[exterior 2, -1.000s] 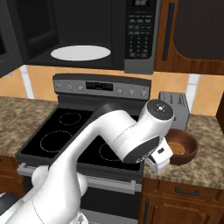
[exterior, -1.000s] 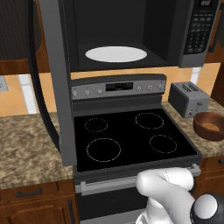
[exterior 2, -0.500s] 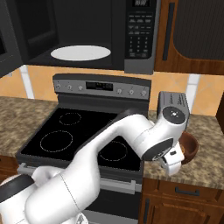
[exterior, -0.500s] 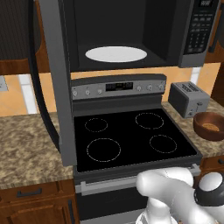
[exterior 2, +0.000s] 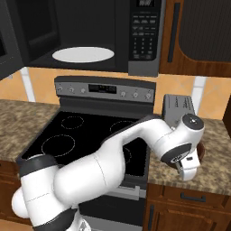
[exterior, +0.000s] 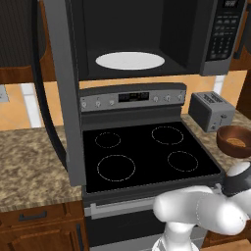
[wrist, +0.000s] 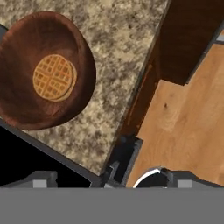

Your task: Open the microwave, place the bowl with waffle inside the microwave, then close the microwave door and turn it on.

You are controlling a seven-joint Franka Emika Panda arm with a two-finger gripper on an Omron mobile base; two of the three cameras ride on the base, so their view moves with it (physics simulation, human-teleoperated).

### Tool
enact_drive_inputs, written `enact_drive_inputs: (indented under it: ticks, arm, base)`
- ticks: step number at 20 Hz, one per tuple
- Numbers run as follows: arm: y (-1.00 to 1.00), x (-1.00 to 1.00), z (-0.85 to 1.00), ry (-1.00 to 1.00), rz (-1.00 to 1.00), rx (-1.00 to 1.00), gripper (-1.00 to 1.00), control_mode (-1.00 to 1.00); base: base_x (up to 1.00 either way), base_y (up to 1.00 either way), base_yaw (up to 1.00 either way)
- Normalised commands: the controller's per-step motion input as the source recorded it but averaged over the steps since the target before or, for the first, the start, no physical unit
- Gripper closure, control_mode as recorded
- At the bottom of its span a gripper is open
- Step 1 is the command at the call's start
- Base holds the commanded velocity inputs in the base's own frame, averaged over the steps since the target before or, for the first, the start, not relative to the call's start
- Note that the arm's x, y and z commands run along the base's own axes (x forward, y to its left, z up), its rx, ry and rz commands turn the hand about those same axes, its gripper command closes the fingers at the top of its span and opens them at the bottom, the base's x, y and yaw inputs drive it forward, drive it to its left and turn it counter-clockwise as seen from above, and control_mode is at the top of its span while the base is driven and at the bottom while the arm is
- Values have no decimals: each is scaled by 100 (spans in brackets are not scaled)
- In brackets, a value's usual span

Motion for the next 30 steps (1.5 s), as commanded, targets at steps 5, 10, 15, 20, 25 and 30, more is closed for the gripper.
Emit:
enact_drive_inputs:
  ticks: [5, 10, 15, 20, 25, 30]
  arm:
    - [-37, 66, -39, 1, -11, 1, -100, -100]
    - [-20, 59, -42, 2, -8, 3, -100, -100]
    - [-1, 22, -29, 0, -1, 6, -100, -100]
    - [-4, 39, -29, 0, -2, 4, -100, -100]
    - [-7, 45, -26, 2, -2, 3, -100, -100]
    - [-19, 23, -22, 2, 0, 4, -100, -100]
  base:
    - [0, 0, 0]
    - [0, 0, 0]
    - [0, 0, 0]
    - [0, 0, 0]
    - [0, 0, 0]
    - [0, 0, 0]
